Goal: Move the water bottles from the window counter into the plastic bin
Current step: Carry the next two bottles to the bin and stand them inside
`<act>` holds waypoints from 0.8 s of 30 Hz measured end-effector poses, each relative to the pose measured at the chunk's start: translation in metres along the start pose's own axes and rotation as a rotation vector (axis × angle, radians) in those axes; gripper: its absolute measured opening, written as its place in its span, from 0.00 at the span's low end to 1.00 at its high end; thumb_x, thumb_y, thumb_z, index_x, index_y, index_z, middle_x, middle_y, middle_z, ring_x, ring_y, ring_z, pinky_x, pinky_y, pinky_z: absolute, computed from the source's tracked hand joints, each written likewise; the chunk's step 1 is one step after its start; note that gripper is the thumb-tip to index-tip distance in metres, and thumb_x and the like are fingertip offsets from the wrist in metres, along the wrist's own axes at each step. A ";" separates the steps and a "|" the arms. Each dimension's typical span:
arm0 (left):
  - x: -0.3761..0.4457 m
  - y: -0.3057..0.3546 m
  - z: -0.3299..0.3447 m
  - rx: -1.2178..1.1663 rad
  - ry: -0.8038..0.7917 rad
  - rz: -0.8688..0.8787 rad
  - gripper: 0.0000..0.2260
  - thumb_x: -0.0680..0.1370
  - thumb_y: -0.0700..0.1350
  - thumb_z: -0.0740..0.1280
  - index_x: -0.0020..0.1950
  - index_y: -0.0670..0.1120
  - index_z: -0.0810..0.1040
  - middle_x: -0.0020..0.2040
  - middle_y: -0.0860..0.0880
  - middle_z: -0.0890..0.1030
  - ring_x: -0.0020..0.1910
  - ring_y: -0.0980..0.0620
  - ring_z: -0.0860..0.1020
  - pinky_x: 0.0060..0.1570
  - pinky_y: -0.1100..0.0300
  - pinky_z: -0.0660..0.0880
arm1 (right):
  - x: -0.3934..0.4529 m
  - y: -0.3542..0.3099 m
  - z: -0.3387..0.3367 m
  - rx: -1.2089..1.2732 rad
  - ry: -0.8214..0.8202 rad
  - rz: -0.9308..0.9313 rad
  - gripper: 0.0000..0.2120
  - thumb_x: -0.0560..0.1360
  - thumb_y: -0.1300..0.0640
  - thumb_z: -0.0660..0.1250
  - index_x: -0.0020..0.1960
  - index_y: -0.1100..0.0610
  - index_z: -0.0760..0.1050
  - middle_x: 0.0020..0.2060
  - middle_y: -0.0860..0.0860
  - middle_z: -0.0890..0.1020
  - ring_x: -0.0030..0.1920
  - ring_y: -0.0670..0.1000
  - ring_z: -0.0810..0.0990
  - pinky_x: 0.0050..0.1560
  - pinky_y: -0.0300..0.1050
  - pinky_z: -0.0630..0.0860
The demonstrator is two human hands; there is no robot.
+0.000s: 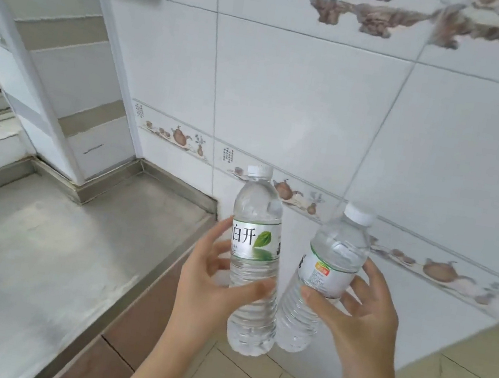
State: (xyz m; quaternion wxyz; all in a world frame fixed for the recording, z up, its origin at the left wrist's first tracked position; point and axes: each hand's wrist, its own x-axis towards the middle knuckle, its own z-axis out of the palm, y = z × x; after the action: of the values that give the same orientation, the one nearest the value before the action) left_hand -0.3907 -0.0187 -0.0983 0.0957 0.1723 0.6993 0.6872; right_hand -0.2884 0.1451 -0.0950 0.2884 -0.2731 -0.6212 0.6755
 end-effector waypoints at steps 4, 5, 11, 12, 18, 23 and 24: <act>-0.015 0.001 0.079 -0.027 -0.110 -0.013 0.40 0.55 0.49 0.83 0.62 0.69 0.74 0.55 0.55 0.83 0.52 0.55 0.82 0.42 0.67 0.78 | 0.001 -0.004 -0.080 0.015 0.107 -0.002 0.40 0.51 0.58 0.83 0.58 0.37 0.74 0.53 0.46 0.83 0.54 0.48 0.82 0.54 0.59 0.79; -0.021 0.001 0.099 -0.031 -0.143 -0.021 0.39 0.55 0.48 0.82 0.62 0.69 0.74 0.55 0.55 0.83 0.51 0.56 0.81 0.41 0.68 0.78 | 0.000 -0.005 -0.099 0.017 0.129 -0.005 0.42 0.50 0.57 0.85 0.59 0.36 0.74 0.53 0.46 0.83 0.55 0.49 0.82 0.55 0.60 0.78; -0.061 -0.008 0.208 -0.028 -0.324 -0.062 0.40 0.52 0.51 0.81 0.61 0.71 0.73 0.55 0.55 0.82 0.51 0.56 0.81 0.42 0.61 0.80 | -0.015 -0.010 -0.211 -0.021 0.279 -0.037 0.41 0.56 0.66 0.82 0.62 0.41 0.74 0.52 0.47 0.84 0.55 0.50 0.82 0.58 0.62 0.76; -0.068 -0.008 0.224 -0.029 -0.357 -0.064 0.40 0.53 0.50 0.81 0.61 0.71 0.74 0.55 0.56 0.82 0.50 0.56 0.81 0.42 0.60 0.80 | -0.018 -0.011 -0.228 -0.031 0.302 -0.037 0.40 0.58 0.68 0.81 0.61 0.40 0.74 0.52 0.46 0.84 0.55 0.49 0.82 0.59 0.62 0.76; -0.086 -0.004 0.310 -0.037 -0.565 -0.075 0.39 0.56 0.43 0.83 0.60 0.70 0.75 0.54 0.57 0.83 0.49 0.58 0.81 0.39 0.66 0.78 | -0.037 -0.013 -0.317 -0.060 0.513 -0.028 0.40 0.56 0.64 0.82 0.58 0.33 0.74 0.53 0.45 0.84 0.56 0.50 0.81 0.60 0.61 0.75; -0.089 0.005 0.385 -0.037 -0.732 -0.030 0.37 0.57 0.40 0.82 0.54 0.74 0.76 0.53 0.59 0.84 0.50 0.57 0.82 0.46 0.62 0.78 | -0.044 -0.017 -0.377 -0.052 0.687 -0.015 0.37 0.58 0.63 0.81 0.56 0.32 0.72 0.51 0.41 0.84 0.53 0.44 0.82 0.58 0.56 0.77; -0.089 0.006 0.402 -0.035 -0.766 -0.017 0.36 0.57 0.41 0.81 0.54 0.74 0.75 0.54 0.59 0.84 0.51 0.57 0.81 0.49 0.61 0.78 | -0.043 -0.017 -0.389 -0.056 0.719 -0.010 0.38 0.58 0.62 0.81 0.57 0.32 0.72 0.52 0.42 0.84 0.54 0.45 0.82 0.58 0.56 0.77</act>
State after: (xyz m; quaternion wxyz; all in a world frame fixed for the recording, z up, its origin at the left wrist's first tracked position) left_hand -0.1586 0.3207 -0.1161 0.3585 0.4091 0.6024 0.5841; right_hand 0.0246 0.3800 -0.1083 0.4845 -0.4980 -0.4994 0.5176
